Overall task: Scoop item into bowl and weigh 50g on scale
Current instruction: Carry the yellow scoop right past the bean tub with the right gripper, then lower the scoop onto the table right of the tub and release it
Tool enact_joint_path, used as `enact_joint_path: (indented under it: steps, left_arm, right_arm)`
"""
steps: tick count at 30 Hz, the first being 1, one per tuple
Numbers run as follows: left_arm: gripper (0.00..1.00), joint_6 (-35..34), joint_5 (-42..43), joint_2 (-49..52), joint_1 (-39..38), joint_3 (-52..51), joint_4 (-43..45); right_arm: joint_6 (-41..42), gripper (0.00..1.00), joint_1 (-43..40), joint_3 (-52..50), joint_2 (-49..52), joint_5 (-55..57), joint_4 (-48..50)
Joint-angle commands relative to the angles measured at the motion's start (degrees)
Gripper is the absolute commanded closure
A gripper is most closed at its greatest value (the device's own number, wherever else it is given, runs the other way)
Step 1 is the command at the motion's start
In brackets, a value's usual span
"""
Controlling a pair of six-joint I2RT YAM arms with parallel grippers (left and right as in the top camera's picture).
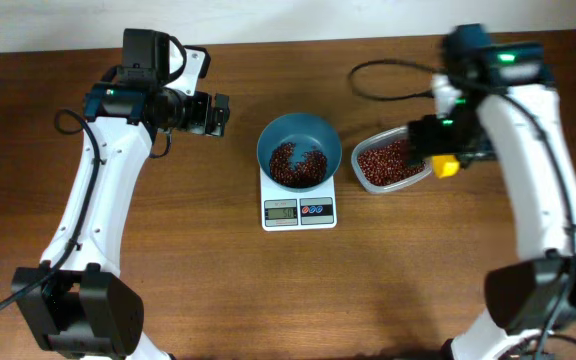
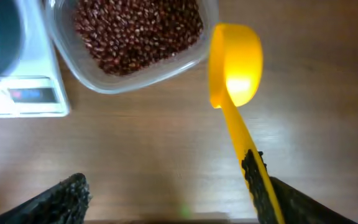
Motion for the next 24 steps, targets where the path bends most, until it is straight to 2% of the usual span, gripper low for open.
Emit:
enact_joint_path:
  steps: [1, 3, 6, 8, 10, 13, 17, 19, 24]
  left_arm:
    - [0.01, 1.1, 0.6, -1.0, 0.0, 1.1, -0.1]
    - [0.01, 1.1, 0.6, -1.0, 0.0, 1.1, -0.1]
    - [0.01, 1.1, 0.6, -1.0, 0.0, 1.1, -0.1]
    - [0.01, 1.1, 0.6, -1.0, 0.0, 1.1, -0.1]
    - [0.01, 1.1, 0.6, -1.0, 0.0, 1.1, -0.1]
    - [0.01, 1.1, 0.6, -1.0, 0.0, 1.1, -0.1]
    - [0.01, 1.1, 0.6, -1.0, 0.0, 1.1, -0.1]
    - [0.01, 1.1, 0.6, -1.0, 0.0, 1.1, -0.1]
    - [0.01, 1.1, 0.6, -1.0, 0.0, 1.1, -0.1]
  right_arm:
    - [-3.7, 0.12, -11.0, -10.5, -8.5, -13.9, 2.7]
    - [-6.9, 0.10, -16.3, -21.0, -14.5, -23.4, 8.1]
    - [-8.0, 0.04, -21.4, -32.1, -20.1, -28.6, 13.7]
    - [-11.0, 0.04, -24.0, -39.7, -22.4, -34.6, 17.4]
    - [-10.9, 0.04, -24.4, -44.6, -22.3, -34.6, 20.7]
    - [-9.3, 0.04, -24.5, -49.7, -21.6, -30.5, 24.2]
    - [-0.3, 0.04, -24.4, -49.7, -21.6, -13.4, 25.1]
    - [1.5, 0.03, -24.4, -49.7, -21.4, -10.9, 25.4]
    - [13.1, 0.03, -24.2, -49.7, -19.3, 4.2, 25.4]
